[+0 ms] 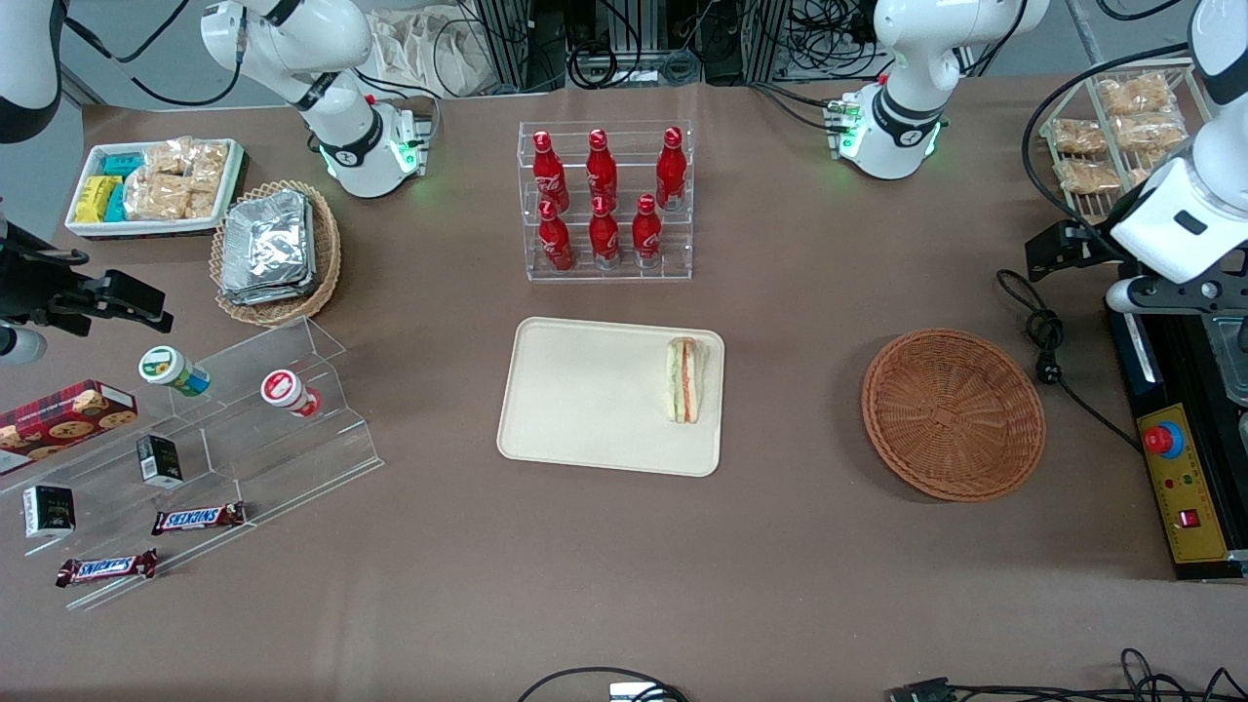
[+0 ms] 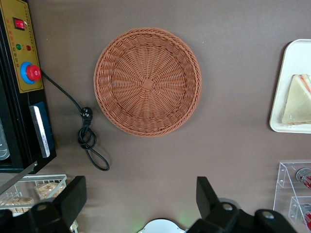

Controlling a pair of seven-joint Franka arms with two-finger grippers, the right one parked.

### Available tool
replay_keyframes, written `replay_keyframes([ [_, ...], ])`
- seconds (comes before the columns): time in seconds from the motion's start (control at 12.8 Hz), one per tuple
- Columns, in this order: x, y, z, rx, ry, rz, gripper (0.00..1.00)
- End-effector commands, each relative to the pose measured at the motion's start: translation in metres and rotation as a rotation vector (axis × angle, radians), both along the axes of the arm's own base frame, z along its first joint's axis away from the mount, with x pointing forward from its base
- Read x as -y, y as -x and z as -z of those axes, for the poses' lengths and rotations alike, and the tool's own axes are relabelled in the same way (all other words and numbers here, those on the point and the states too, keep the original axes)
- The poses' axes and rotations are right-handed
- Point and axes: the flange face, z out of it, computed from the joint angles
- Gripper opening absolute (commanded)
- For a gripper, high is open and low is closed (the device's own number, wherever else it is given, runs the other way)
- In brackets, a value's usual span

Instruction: Place sandwich from basket to tray

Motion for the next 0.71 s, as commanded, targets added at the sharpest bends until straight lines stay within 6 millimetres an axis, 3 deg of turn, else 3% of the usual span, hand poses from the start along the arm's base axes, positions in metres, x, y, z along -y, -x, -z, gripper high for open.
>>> replay_keyframes([
  [0.0, 0.0083, 0.0065, -0.002, 0.013, 0.0, 0.026, 1.0],
  [0.63, 0.0059, 0.0045, 0.0014, 0.0, 0.004, 0.021, 1.0],
])
